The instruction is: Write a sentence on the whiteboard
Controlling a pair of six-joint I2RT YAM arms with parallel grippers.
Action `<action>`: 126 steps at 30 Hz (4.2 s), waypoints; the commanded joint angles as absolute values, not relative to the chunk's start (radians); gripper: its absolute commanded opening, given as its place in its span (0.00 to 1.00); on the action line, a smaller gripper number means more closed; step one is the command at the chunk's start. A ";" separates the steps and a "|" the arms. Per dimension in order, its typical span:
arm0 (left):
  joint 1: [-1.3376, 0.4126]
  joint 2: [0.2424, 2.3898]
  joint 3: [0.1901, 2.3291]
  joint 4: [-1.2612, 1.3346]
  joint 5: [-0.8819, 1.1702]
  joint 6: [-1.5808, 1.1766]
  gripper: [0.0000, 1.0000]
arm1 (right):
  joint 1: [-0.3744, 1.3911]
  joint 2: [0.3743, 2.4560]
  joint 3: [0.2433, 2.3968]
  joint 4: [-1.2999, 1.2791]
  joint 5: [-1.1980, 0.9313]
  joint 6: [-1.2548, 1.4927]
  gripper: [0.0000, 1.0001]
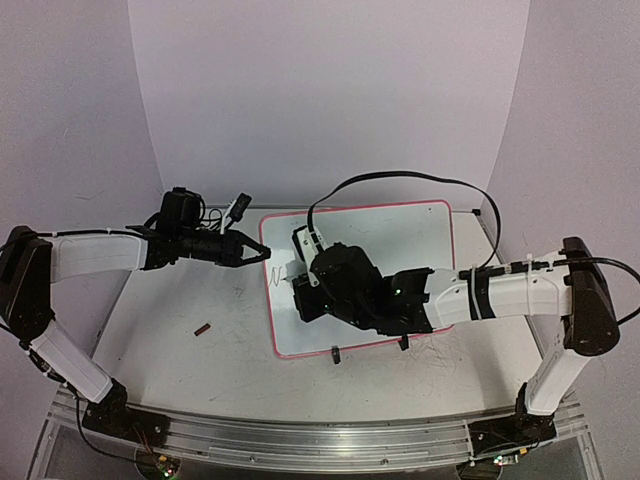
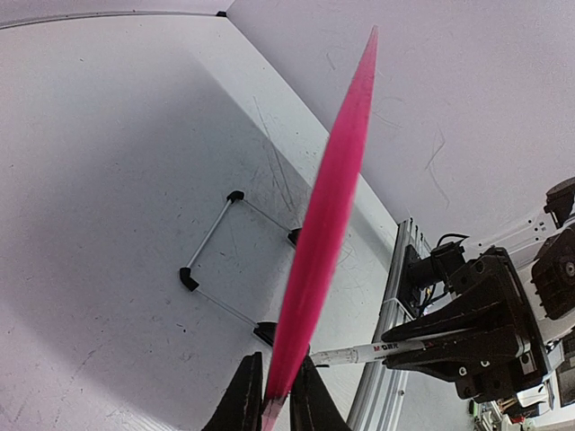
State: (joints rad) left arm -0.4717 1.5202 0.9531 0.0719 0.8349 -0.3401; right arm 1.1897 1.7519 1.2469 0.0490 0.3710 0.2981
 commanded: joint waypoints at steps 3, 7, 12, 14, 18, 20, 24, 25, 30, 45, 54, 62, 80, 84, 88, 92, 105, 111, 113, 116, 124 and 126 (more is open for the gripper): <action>-0.476 1.522 0.956 0.099 0.863 -0.339 0.11 | 1.178 1.716 1.245 0.039 0.459 0.308 0.00; -0.476 1.522 0.956 0.099 0.864 -0.341 0.11 | 1.178 1.718 1.249 0.045 0.459 0.304 0.00; -0.476 1.519 0.956 0.099 0.864 -0.340 0.11 | 1.179 1.733 1.263 0.059 0.438 0.289 0.00; -0.476 1.520 0.957 0.099 0.864 -0.340 0.11 | 1.179 1.741 1.271 0.061 0.426 0.285 0.00; -0.476 1.519 0.956 0.099 0.864 -0.341 0.11 | 1.178 1.748 1.273 0.069 0.415 0.281 0.00; -0.476 1.519 0.957 0.099 0.865 -0.341 0.11 | 1.179 1.753 1.276 0.072 0.413 0.279 0.00; -0.475 1.519 0.956 0.099 0.866 -0.341 0.11 | 1.179 1.766 1.283 0.073 0.399 0.278 0.00; -0.475 1.519 0.957 0.098 0.865 -0.341 0.11 | 1.179 1.768 1.284 0.074 0.397 0.278 0.00; -0.476 1.519 0.957 0.098 0.866 -0.341 0.11 | 1.179 1.773 1.287 0.075 0.392 0.276 0.00; -0.476 1.517 0.956 0.098 0.867 -0.341 0.11 | 1.179 1.801 1.289 0.080 0.365 0.281 0.00; -0.476 1.516 0.956 0.099 0.867 -0.341 0.11 | 1.180 1.766 1.237 0.068 0.362 0.310 0.00; -0.476 1.517 0.955 0.099 0.866 -0.341 0.11 | 1.181 1.747 1.204 0.059 0.367 0.332 0.00; -0.476 1.518 0.955 0.100 0.865 -0.339 0.11 | 1.180 1.588 1.122 0.210 0.322 0.276 0.00; -0.476 1.519 0.958 0.098 0.869 -0.341 0.11 | 1.172 1.608 1.133 0.183 0.341 0.278 0.00; -0.476 1.514 0.954 0.098 0.868 -0.341 0.11 | 1.172 1.633 1.146 0.169 0.313 0.284 0.00; -0.475 1.515 0.955 0.099 0.867 -0.340 0.11 | 1.172 1.650 1.155 0.169 0.324 0.282 0.00; -0.476 1.520 0.957 0.099 0.871 -0.341 0.11 | 1.172 1.699 1.205 0.165 0.341 0.268 0.00; -0.477 1.520 0.956 0.099 0.873 -0.342 0.11 | 1.172 1.711 1.211 0.156 0.355 0.271 0.00; -0.477 1.520 0.957 0.099 0.873 -0.342 0.11 | 1.172 1.717 1.212 0.151 0.361 0.273 0.00; -0.476 1.520 0.957 0.098 0.873 -0.341 0.11 | 1.172 1.721 1.213 0.143 0.371 0.272 0.00; -0.477 1.522 0.958 0.099 0.873 -0.342 0.11 | 1.172 1.730 1.214 0.116 0.394 0.278 0.00; -0.477 1.522 0.957 0.099 0.872 -0.342 0.11 | 1.172 1.728 1.212 0.107 0.395 0.286 0.00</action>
